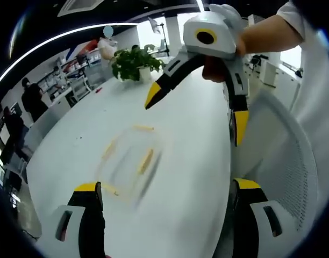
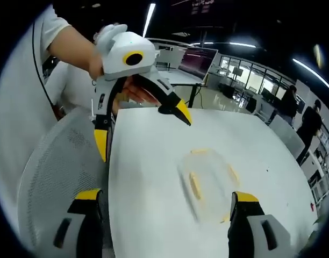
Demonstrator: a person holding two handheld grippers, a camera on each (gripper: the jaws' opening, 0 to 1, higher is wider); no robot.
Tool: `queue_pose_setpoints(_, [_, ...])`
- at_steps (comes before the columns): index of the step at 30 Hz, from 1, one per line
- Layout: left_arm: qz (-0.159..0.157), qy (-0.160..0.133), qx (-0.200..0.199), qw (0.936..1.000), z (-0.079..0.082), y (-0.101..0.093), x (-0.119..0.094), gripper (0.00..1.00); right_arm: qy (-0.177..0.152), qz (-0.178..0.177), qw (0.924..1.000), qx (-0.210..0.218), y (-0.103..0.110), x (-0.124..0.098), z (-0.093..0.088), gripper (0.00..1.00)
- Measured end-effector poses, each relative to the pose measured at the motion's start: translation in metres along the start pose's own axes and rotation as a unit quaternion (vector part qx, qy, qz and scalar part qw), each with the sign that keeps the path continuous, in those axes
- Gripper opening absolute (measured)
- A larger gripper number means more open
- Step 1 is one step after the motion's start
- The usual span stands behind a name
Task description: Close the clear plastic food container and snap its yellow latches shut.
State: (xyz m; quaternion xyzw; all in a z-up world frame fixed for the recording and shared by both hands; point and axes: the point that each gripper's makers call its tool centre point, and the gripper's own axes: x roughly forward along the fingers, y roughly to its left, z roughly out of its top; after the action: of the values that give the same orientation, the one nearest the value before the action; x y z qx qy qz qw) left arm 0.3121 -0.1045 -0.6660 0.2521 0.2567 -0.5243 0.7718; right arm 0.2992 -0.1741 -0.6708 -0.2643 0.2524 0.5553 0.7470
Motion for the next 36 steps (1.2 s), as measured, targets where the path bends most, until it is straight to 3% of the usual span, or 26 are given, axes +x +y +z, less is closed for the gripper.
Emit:
queue_pose_setpoints(6, [0.007,-0.007,-0.014,0.9998,0.0,-0.007,-0.008,0.99,-0.006,-0.009,0.9998,0.019,0.004,-0.005,-0.002,0.99])
queue_pose_setpoints(10, [0.009,-0.029,-0.03,0.9991,0.004,-0.012,-0.013,0.99,-0.033,-0.017,0.9987,0.035,0.008,-0.01,0.011,0.99])
queue_pose_setpoints(16, [0.01,-0.051,-0.04,0.9978,0.011,-0.021,-0.019,0.99,-0.047,-0.019,0.998,0.039,0.018,-0.014,0.017,0.99])
queue_pose_setpoints(25, [0.006,-0.062,-0.034,0.9975,0.012,-0.043,-0.026,0.99,-0.067,-0.018,0.9951,0.07,0.038,-0.023,0.018,0.99])
queue_pose_setpoints(36, [0.002,-0.086,-0.071,0.9938,0.01,-0.064,-0.031,0.99,-0.069,-0.013,0.9941,0.083,0.067,-0.025,0.01,0.99])
